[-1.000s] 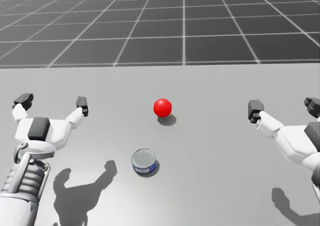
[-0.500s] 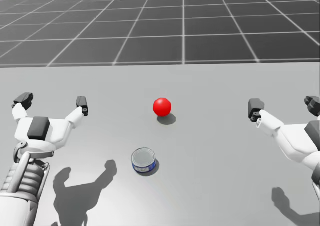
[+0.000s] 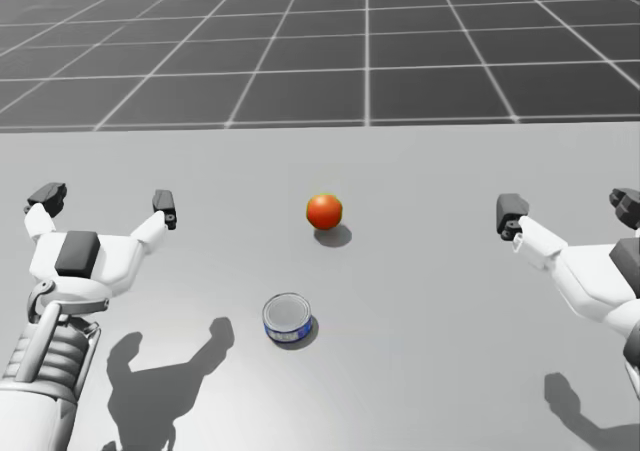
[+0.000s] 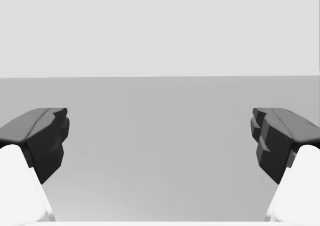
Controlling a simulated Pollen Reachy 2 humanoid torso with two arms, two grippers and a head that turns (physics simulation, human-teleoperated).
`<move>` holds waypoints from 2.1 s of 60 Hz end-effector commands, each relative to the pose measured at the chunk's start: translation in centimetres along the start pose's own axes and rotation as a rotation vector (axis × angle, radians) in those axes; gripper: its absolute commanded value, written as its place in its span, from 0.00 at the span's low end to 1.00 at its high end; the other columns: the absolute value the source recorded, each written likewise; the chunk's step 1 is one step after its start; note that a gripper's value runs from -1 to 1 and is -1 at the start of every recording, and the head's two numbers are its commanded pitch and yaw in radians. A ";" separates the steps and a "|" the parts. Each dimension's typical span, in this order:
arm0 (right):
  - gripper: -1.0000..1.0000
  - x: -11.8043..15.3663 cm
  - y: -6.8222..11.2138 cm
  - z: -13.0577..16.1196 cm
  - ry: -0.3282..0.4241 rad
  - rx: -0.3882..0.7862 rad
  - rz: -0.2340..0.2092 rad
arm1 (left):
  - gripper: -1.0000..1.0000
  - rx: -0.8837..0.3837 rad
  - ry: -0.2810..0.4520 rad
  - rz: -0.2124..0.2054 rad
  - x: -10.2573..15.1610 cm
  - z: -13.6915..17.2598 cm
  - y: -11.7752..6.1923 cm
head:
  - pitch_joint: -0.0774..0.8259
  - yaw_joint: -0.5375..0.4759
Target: Watch the red light. When it turns green, pick up the object.
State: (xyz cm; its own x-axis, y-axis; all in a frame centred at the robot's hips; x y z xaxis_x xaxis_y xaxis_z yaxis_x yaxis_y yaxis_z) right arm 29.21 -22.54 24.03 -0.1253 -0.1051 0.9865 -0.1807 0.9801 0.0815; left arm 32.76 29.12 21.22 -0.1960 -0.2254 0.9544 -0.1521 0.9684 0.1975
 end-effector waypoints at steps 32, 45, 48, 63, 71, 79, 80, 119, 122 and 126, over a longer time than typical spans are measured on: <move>0.00 0.0 0.2 0.1 -0.004 -0.002 -0.008 | 0.00 -0.006 0.007 -0.003 -0.2 0.0 -0.2 | 0.73 0.65; 0.00 -0.1 0.2 0.0 0.000 -0.001 -0.003 | 0.00 -0.011 0.010 -0.011 -0.4 -0.1 -0.4 | 0.82 0.68; 0.00 -0.1 0.2 0.0 -0.002 0.000 0.000 | 0.00 -0.012 0.011 -0.011 -0.4 -0.1 -0.4 | 0.83 0.69; 0.00 -0.2 0.3 0.0 -0.002 -0.001 0.007 | 0.00 -0.008 -0.001 -0.003 0.1 0.2 -0.5 | 0.86 0.71; 0.00 -0.3 0.4 0.0 0.001 -0.003 0.010 | 0.00 -0.070 0.076 0.051 1.1 0.9 -0.4 | 0.86 0.71; 0.00 -0.3 0.5 0.0 0.003 -0.006 0.008 | 0.00 -0.254 0.224 0.061 2.5 3.5 -1.2 | 0.87 0.71; 0.00 -0.4 0.5 0.0 0.004 -0.006 0.008 | 0.00 -0.285 0.239 0.062 2.7 4.0 -1.4 | 0.87 0.71; 0.00 -0.4 0.5 0.0 0.008 0.000 0.003 | 0.00 -0.666 0.432 0.218 -1.6 8.6 -9.3 | 0.86 0.70; 0.00 -0.4 0.5 0.0 0.007 0.001 0.003 | 0.00 -0.665 0.438 0.226 -1.6 8.1 -10.0 | 0.86 0.70; 0.00 -0.3 0.5 0.0 0.006 0.004 0.002 | 0.00 -0.663 0.441 0.223 -1.7 7.5 -10.7 | 0.86 0.70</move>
State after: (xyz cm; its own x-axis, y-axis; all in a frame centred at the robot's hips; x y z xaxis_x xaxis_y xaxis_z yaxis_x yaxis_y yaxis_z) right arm 29.22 -22.25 23.81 -0.1221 -0.0871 0.9887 -0.1800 0.9816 0.0643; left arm 26.27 20.51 16.47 0.2511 -0.1228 0.9601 0.4672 0.8841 -0.0091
